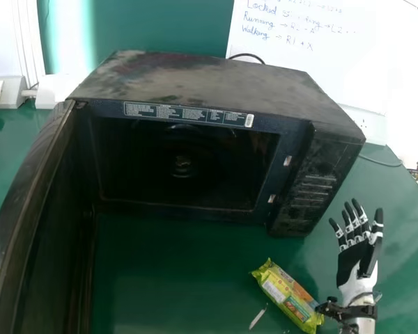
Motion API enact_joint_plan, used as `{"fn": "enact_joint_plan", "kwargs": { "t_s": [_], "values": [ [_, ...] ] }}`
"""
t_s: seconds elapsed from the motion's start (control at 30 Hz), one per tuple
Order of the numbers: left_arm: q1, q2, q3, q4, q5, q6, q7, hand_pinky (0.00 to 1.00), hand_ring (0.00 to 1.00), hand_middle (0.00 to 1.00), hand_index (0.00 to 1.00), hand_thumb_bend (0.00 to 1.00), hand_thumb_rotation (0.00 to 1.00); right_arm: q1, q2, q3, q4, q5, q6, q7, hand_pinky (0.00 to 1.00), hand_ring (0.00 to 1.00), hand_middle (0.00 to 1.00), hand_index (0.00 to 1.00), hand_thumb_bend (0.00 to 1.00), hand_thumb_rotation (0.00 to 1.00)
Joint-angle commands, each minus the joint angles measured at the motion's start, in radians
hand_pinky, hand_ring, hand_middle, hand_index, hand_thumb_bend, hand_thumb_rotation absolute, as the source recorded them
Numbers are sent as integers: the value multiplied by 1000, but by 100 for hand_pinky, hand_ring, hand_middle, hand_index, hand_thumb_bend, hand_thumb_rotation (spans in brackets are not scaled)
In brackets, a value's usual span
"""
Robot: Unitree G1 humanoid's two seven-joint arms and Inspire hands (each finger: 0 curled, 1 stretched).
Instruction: Put biscuit inside oven
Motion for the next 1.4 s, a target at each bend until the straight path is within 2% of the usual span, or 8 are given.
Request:
{"fn": "enact_joint_plan", "kwargs": {
  "t_s": [0.0, 0.23, 0.47, 0.53, 0.6, 0.73, 1.0, 1.37],
  "values": [
    [-13, 26, 14, 24, -31, 13, -22, 99, 92, 93, 93, 98, 100, -12, 11, 9, 4, -16, -21, -10, 85, 90, 93, 92, 85, 96],
    [-60, 80, 36, 91, -92, 43, -73, 100, 93, 95, 95, 100, 100, -27, 32, 29, 18, -49, -45, -30, 84, 89, 92, 91, 80, 99],
    [-84, 91, 54, 108, -137, 71, -97, 100, 94, 96, 97, 99, 100, -3, 16, 45, 10, -94, -71, -15, 84, 89, 94, 93, 82, 100],
    [-83, 87, 55, 105, -135, 72, -98, 100, 94, 97, 97, 99, 100, 9, -5, 45, 6, -122, -88, -4, 85, 90, 94, 93, 84, 93],
    [-79, 79, 54, 95, -130, 70, -95, 100, 94, 97, 98, 99, 100, 24, -44, 50, -12, -174, -94, 6, 84, 90, 95, 94, 87, 80],
    [-68, 67, 49, 80, -120, 63, -93, 100, 94, 97, 97, 100, 100, 60, -119, 56, -77, -233, -73, 43, 84, 94, 98, 98, 96, 61],
    [-52, 47, 45, 53, -80, 51, -83, 100, 94, 97, 97, 100, 100, 91, -183, 54, -140, -276, -26, 51, 82, 93, 97, 94, 100, 55],
    [-38, 47, 50, 51, -68, 36, -80, 100, 94, 96, 96, 100, 100, 129, -261, 58, -203, -344, 22, 86, 82, 93, 95, 93, 100, 47]
  ]
}}
